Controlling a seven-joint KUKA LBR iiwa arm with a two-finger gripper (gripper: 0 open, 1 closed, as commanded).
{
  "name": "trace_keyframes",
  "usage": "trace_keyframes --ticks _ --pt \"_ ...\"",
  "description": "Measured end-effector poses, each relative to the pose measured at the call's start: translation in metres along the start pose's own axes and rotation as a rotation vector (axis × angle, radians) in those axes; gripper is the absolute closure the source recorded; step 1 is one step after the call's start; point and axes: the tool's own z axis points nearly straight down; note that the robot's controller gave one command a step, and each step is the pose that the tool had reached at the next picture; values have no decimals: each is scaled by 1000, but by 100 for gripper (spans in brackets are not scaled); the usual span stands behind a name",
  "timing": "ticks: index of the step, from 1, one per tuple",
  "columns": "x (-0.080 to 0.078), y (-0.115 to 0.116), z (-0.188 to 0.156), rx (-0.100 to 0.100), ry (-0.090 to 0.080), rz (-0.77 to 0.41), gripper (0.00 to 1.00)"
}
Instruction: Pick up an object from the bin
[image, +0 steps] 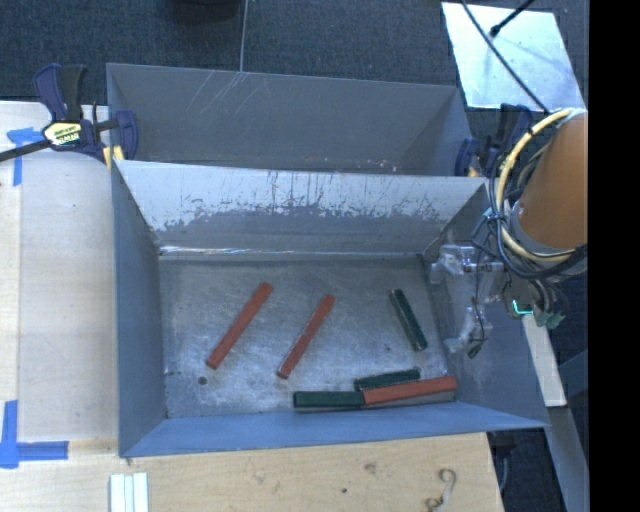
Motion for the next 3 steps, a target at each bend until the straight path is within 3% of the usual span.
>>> trace_keyframes --ticks 1,2,3 --pt "-20 -6 52 -1 4 -194 0" --pt "-14 -3 153 -3 5 -530 0" --pt "-15 -4 151 0 1 -531 100"
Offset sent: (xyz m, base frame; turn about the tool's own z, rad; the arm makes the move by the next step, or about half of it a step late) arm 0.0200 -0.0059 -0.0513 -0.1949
